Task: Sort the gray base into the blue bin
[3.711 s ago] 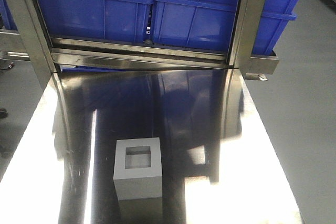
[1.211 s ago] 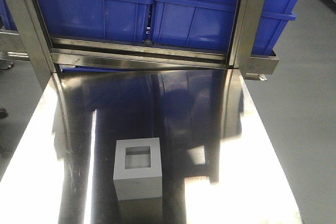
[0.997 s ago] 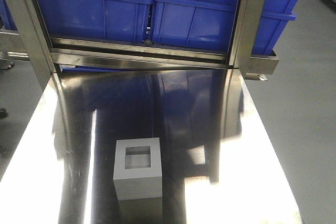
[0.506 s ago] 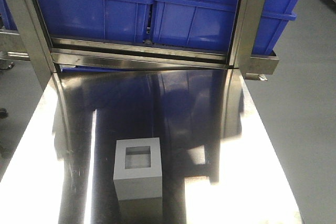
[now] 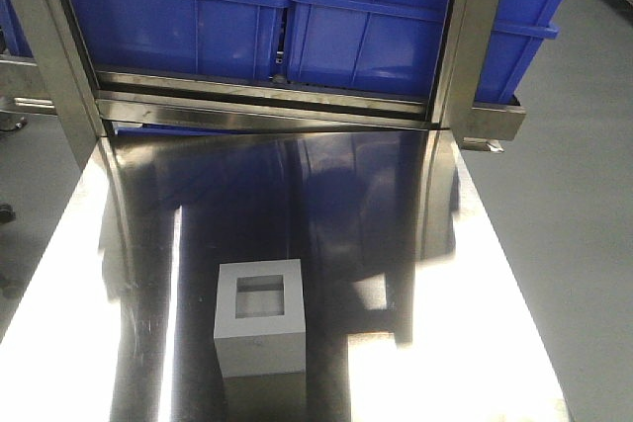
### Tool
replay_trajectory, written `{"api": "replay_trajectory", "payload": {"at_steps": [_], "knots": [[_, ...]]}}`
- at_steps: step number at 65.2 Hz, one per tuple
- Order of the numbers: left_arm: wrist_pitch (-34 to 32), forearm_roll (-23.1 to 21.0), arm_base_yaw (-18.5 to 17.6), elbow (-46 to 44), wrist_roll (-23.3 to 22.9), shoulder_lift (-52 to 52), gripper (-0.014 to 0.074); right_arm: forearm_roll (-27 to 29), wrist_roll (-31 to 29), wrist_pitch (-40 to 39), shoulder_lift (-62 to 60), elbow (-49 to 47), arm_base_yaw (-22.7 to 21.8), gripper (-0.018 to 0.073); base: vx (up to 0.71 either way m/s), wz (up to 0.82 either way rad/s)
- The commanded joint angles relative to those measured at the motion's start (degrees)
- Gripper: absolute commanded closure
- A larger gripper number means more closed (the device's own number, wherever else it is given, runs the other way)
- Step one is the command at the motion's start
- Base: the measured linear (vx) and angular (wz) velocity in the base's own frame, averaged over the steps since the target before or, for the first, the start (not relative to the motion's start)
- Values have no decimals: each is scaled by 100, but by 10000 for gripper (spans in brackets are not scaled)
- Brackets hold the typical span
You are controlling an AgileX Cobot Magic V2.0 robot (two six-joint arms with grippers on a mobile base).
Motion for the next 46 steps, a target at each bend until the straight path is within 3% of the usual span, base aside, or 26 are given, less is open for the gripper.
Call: {"api": "replay_trajectory", "payload": {"at_steps": [1, 13, 24, 39, 46], "knots": [[-356, -44, -34, -191, -40, 34, 168, -35, -31, -426, -73, 83, -26, 568, 0, 0], [-403, -77, -34, -191, -40, 34, 164, -35, -31, -426, -73, 83, -26, 568, 0, 0], [-209, -739, -50, -381, 95, 161, 166, -35, -31, -426, -73, 83, -26, 568, 0, 0], [647, -2585, -50, -1068, 1499, 961, 166, -35, -31, -426, -73, 83, -26, 568, 0, 0], [866, -3495, -50, -1287, 1943, 1388, 166, -35, -31, -426, -73, 83, -26, 568, 0, 0]]}}
